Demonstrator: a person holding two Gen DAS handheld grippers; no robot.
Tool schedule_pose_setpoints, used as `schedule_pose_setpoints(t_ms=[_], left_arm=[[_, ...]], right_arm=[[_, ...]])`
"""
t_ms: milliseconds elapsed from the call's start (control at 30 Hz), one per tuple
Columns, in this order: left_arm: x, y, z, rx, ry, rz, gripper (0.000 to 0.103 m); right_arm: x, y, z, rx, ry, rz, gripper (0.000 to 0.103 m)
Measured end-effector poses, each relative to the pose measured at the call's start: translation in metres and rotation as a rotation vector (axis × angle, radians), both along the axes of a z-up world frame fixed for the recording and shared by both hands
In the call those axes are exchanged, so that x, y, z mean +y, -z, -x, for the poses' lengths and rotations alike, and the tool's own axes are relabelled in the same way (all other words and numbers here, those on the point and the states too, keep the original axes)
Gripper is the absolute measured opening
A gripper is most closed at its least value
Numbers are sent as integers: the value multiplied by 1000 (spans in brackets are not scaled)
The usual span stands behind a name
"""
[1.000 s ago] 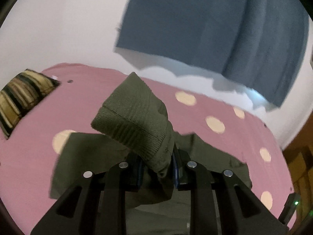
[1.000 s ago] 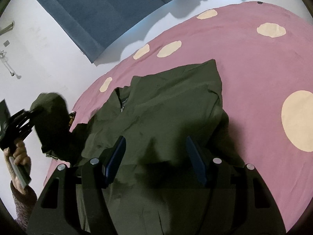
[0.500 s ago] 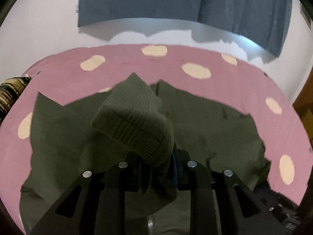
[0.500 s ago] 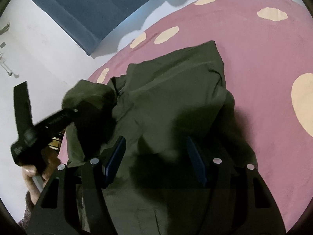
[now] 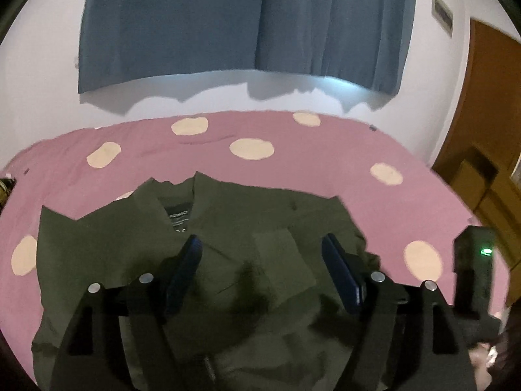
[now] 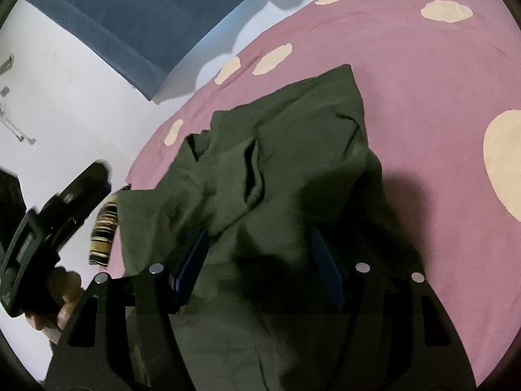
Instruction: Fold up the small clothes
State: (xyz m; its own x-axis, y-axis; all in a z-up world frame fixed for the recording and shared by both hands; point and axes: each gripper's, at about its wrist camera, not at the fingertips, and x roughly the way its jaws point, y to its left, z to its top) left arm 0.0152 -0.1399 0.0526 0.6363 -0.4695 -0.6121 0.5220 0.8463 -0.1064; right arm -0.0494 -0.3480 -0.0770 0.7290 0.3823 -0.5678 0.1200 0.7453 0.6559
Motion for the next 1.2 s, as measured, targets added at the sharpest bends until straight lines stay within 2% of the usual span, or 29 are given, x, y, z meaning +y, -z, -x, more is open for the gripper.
schedule_pose_setpoints(t_ms=[133,167,267,433,600,633,700,767,800,833,867,933,1067,1200], left_arm=[[68,-5,-2,12,-73,81,75],[81,-4,-2,7,-92,87,75],[133,5,-4,-4,-175,75,76],[199,31,-4,45,-304,58,76],[236,55,-5,114,-380,59,76],[239,57,-5,119,-387,59,76],[244,62,-3,131,-396,67,76],[247,65,-4,146,-400,77,76],[248,66,-4,152,-399,80,76],[248,68,-5,159,-399,78,76],[248,70,-6,163,-399,76,76],[249,72,-6,170,-400,78,76],[251,82,-8,195,-412,73,76],[255,89,-11,224,-439,64,76]], right_arm=[[-7,-14,2,-37,-6,-39,66],[-6,-17,-2,-40,-19,-45,73],[-4,-17,-21,-16,-49,-46,75],[4,-9,-75,49,-100,-60,75],[27,4,-118,164,-170,34,75],[32,7,-122,186,-182,40,73],[45,11,-127,223,-211,75,58],[53,12,-128,244,-215,123,39],[55,12,-128,250,-218,124,37],[56,12,-128,253,-219,117,32],[57,11,-128,253,-222,114,20],[64,2,-128,227,-236,122,12],[77,-33,-133,128,-237,116,9],[93,-98,-131,-53,-243,76,9]])
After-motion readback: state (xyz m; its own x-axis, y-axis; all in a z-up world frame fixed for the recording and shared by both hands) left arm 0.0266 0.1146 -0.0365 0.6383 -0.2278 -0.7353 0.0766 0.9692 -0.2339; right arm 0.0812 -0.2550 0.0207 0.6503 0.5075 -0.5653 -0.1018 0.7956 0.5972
